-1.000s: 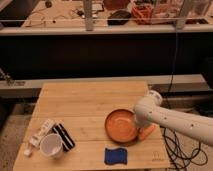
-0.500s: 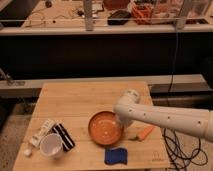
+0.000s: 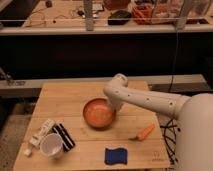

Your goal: Drag the ceramic bowl in a circle

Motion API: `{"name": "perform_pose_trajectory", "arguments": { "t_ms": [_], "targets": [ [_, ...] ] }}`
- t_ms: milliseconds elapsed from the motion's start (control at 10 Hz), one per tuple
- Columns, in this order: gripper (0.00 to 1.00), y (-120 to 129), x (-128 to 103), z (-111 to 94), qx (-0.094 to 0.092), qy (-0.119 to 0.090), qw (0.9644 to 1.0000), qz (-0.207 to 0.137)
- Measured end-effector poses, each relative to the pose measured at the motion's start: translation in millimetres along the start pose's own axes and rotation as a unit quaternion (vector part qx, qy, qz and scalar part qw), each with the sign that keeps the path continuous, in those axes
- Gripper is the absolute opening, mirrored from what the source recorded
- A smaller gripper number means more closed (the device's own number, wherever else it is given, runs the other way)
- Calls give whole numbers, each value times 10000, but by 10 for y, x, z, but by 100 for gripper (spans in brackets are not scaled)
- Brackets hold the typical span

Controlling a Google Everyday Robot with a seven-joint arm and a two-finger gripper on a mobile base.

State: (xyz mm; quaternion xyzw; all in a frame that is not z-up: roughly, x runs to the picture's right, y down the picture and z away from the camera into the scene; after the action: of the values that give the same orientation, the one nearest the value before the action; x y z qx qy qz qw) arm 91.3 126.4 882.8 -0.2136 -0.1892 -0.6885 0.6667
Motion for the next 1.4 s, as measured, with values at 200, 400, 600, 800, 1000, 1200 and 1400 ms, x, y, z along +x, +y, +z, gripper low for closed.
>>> {"name": "perform_pose_trajectory", "arguments": {
  "t_ms": [200, 400, 600, 800, 1000, 1200, 1400],
  "targets": [
    [0, 521, -150, -42, -218, -25, 9988, 441],
    [0, 972, -328, -106, -365, -17, 9955, 876],
    [0, 1488, -579, -201, -511, 2, 9891, 1381],
    [0, 1740, -838, -271, -540, -11, 9881, 1440],
    [0, 1721, -1046, -316, -526, -35, 9898, 1320],
    [0, 1447, -1224, -349, -450, -65, 9928, 1107],
    [0, 849, -1317, -383, -339, -62, 9968, 718]
  ]
}}
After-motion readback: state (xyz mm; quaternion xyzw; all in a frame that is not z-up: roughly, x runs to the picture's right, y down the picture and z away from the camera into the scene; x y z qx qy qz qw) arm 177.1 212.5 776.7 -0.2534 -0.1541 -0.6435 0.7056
